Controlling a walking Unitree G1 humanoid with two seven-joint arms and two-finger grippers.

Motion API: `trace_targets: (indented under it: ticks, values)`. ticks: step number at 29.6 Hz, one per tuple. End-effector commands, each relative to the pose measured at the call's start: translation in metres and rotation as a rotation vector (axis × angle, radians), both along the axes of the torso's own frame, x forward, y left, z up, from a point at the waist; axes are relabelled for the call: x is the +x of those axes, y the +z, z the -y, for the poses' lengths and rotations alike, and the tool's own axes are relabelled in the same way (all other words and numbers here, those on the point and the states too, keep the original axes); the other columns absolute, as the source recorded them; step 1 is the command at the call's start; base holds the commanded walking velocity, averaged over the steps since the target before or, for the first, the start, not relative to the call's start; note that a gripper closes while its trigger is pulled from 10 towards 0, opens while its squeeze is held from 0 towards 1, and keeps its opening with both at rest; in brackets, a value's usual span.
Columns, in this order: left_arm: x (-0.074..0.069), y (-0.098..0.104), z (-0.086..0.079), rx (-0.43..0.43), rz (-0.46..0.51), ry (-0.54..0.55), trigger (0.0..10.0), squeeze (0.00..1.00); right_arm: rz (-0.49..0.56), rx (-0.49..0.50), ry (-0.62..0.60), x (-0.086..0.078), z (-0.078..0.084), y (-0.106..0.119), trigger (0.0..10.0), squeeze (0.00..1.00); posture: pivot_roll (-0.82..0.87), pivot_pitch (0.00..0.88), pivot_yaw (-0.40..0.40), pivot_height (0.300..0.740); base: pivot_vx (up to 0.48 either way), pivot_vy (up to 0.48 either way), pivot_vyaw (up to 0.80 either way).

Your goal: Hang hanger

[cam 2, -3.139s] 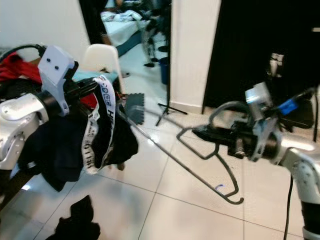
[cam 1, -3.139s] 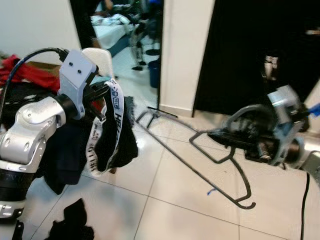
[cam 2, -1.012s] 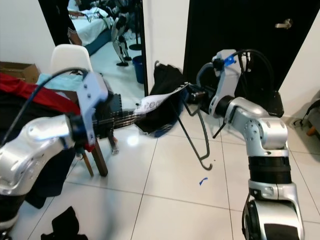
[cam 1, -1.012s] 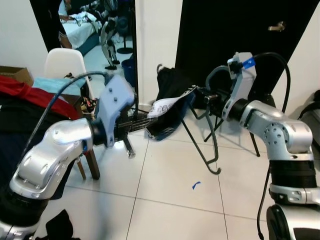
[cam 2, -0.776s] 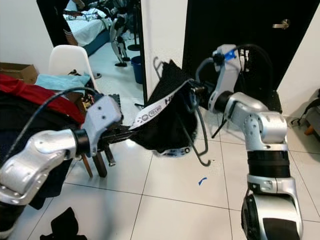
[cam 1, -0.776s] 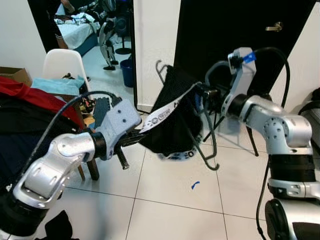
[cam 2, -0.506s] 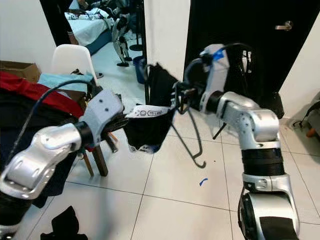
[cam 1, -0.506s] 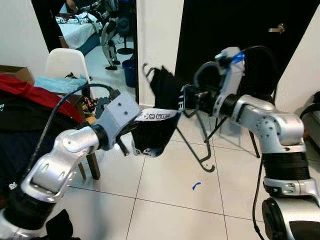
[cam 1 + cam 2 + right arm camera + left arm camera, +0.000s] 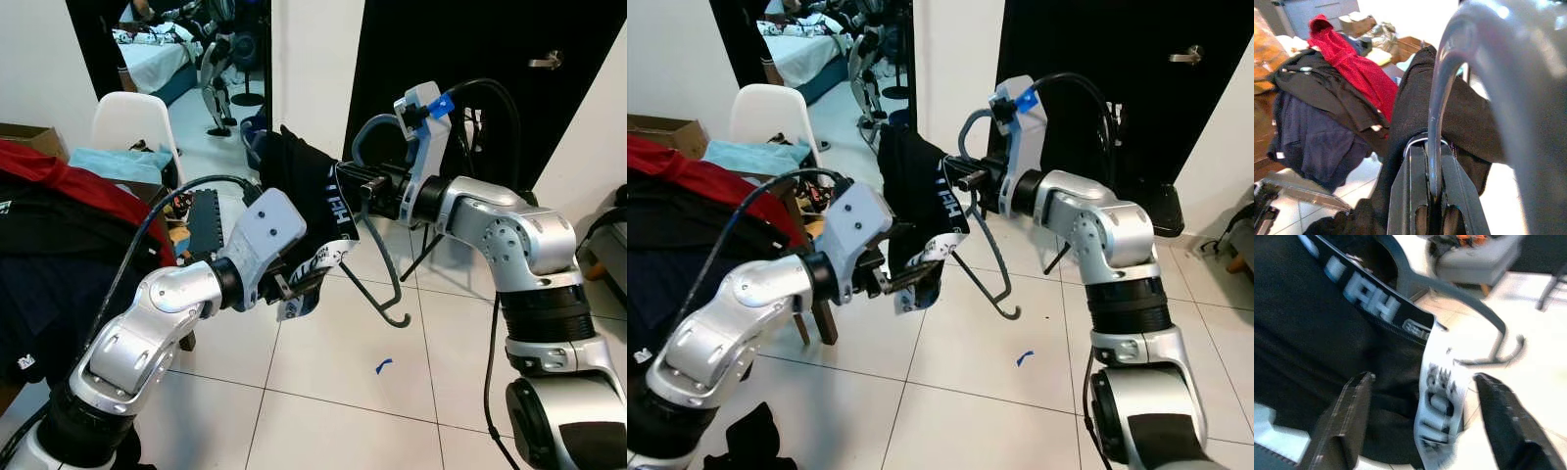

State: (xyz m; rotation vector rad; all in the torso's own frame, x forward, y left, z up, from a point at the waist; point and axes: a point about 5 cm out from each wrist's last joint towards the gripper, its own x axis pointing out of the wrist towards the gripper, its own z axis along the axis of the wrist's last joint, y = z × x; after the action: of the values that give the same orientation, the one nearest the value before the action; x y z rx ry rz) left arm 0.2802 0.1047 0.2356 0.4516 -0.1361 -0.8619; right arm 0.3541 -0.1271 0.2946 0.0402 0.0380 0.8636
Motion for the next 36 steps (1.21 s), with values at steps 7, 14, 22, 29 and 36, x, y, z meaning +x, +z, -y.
trace_targets:
  ticks: [7, 14, 22, 29, 36]
  values:
    - [-0.014, 0.002, -0.011, 0.126, -0.011, -0.037, 10.0, 1.0, 0.122, 0.037, 0.064, 0.009, 0.003, 0.025, 10.0, 0.0, -0.03, 0.0, -0.077, 0.74, 0.0, 0.0, 0.0]
    - [-0.02, 0.025, -0.033, 0.134, 0.051, 0.01, 10.0, 1.0, 0.164, 0.058, 0.084, 0.015, 0.009, 0.032, 10.0, 0.0, -0.02, 0.0, -0.084, 0.74, 0.0, 0.0, 0.0]
    - [-0.02, 0.096, -0.074, -0.243, 0.282, 0.159, 10.0, 0.0, 0.238, 0.015, 0.238, 0.006, 0.015, 0.031, 10.0, 0.0, -0.01, 0.0, -0.084, 0.74, 0.0, 0.0, 0.0]
    - [-0.024, 0.116, -0.093, -0.601, 0.28, 0.098, 10.0, 0.0, 0.292, -0.039, 0.459, -0.016, 0.01, 0.031, 10.0, 0.0, -0.02, 0.0, -0.084, 0.74, 0.0, 0.0, 0.0]
    - [-0.019, 0.088, -0.082, -0.547, 0.178, 0.062, 10.0, 0.0, 0.337, -0.051, 0.576, -0.029, 0.002, 0.039, 10.0, 0.0, -0.03, 0.0, -0.084, 0.74, 0.0, 0.0, 0.0]
